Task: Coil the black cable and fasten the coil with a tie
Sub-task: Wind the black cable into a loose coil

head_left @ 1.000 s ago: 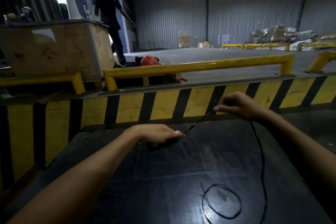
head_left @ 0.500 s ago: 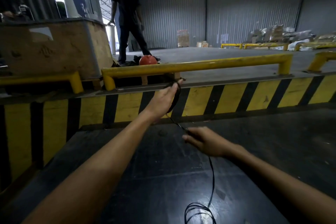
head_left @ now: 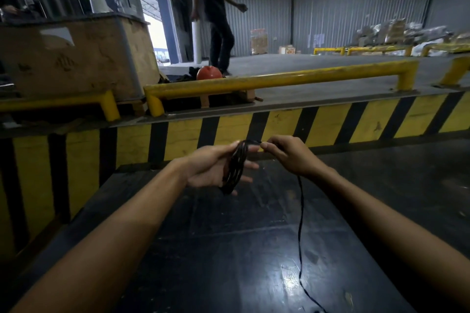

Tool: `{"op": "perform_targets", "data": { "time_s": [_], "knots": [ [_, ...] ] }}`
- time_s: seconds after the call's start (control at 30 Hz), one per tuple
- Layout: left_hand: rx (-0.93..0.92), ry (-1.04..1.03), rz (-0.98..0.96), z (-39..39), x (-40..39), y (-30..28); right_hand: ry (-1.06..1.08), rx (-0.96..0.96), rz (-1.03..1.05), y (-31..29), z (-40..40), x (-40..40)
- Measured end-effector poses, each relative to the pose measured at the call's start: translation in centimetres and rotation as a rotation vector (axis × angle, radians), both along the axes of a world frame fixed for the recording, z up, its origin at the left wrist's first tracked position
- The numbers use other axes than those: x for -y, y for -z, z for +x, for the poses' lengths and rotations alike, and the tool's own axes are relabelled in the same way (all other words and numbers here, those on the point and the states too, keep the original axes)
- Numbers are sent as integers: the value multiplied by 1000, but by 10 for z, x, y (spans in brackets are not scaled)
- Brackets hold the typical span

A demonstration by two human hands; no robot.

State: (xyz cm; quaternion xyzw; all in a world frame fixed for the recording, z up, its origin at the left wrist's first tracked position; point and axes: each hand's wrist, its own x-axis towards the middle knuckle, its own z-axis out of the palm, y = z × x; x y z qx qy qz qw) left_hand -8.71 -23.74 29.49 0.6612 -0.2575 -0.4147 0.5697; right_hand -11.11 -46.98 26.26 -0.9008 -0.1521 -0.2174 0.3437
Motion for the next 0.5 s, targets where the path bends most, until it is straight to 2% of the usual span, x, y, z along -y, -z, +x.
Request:
{"op": "perform_targets", "data": {
  "time_s": [0.17, 0.23, 0.37, 0.43, 0.5],
  "knots": [
    [-185, -16, -391, -5, 8, 12, -55, -98, 52, 26, -1, -5],
    [-216, -56, -556, -10, 18, 14, -93, -196, 90, 40, -3, -11],
    [-107, -473, -800, -10, 38, 14, -249, -513, 112, 70, -16, -28],
    [7, -657, -788, -5, 39, 18, -302, -613, 116, 74, -24, -29],
    [167, -748, -600, -1, 35, 26, -320, -675, 134, 66, -32, -22]
  ]
}}
